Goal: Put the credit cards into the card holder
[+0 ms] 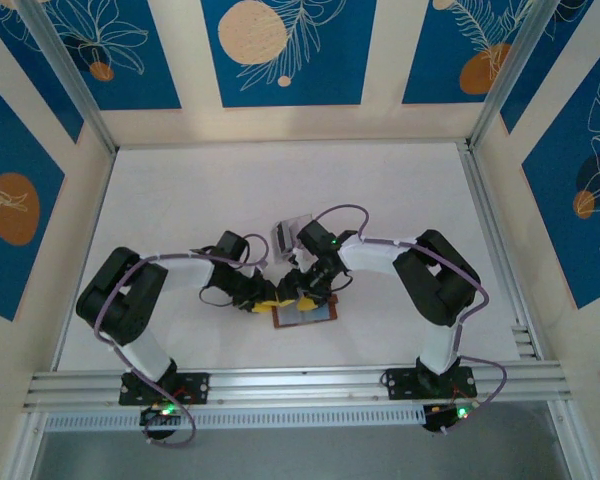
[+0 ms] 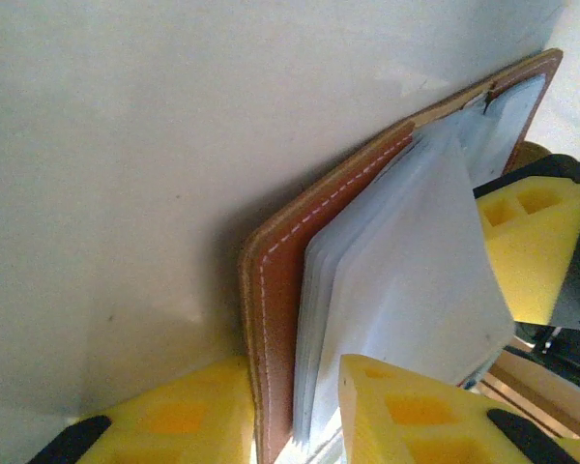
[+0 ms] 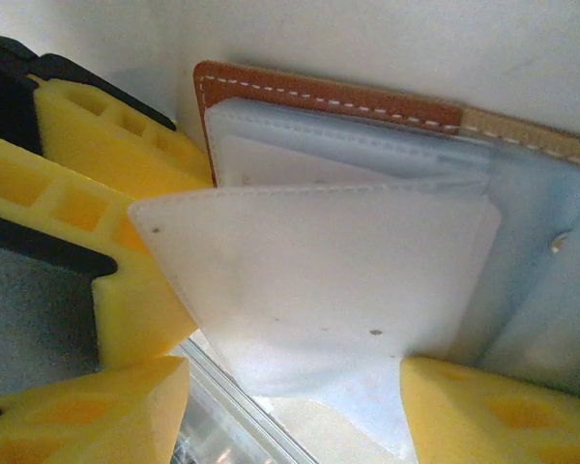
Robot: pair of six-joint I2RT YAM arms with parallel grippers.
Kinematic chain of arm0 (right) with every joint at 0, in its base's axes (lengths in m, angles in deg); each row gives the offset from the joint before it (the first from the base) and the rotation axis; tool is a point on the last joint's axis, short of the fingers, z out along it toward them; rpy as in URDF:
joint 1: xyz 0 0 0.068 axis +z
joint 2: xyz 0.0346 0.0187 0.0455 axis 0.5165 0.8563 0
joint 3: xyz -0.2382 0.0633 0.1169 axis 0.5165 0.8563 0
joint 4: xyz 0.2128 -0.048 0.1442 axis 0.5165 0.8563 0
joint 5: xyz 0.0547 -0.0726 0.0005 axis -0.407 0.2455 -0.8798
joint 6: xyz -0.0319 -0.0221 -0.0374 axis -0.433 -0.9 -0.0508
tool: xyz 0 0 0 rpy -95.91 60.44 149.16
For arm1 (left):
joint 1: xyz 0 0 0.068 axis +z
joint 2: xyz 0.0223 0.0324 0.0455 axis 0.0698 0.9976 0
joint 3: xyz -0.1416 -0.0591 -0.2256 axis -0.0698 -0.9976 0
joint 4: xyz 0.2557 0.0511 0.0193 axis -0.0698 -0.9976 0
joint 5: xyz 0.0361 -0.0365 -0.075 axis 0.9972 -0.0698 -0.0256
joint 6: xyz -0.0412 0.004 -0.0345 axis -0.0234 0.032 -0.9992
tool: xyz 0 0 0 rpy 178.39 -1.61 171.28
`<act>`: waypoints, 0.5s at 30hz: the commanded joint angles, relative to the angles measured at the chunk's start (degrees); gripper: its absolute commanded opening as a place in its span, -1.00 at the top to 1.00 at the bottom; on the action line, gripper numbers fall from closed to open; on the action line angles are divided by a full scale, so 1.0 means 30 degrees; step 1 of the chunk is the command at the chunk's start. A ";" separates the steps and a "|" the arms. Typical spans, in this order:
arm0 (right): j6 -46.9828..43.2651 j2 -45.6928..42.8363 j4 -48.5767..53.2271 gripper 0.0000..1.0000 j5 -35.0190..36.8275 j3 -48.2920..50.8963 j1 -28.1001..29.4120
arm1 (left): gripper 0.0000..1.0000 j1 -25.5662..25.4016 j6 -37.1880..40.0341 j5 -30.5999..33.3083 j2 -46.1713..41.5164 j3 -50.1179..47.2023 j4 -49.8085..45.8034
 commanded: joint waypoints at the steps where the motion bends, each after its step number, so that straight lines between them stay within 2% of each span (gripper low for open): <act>1: 0.0639 0.1135 -0.2167 -0.33 -0.0788 -0.0026 0.0485 | 0.41 -0.0681 -0.0476 0.0781 0.1244 -0.0828 0.3194; 6: 0.0288 0.0872 -0.1446 -0.38 0.0313 0.0004 0.0475 | 0.32 0.0086 -0.1577 0.0113 0.0293 -0.1703 0.4478; 15: -0.0030 0.1382 0.0009 -0.40 0.2126 -0.0833 0.0916 | 0.24 0.1446 -0.2052 0.0807 -0.1696 -0.2473 0.3359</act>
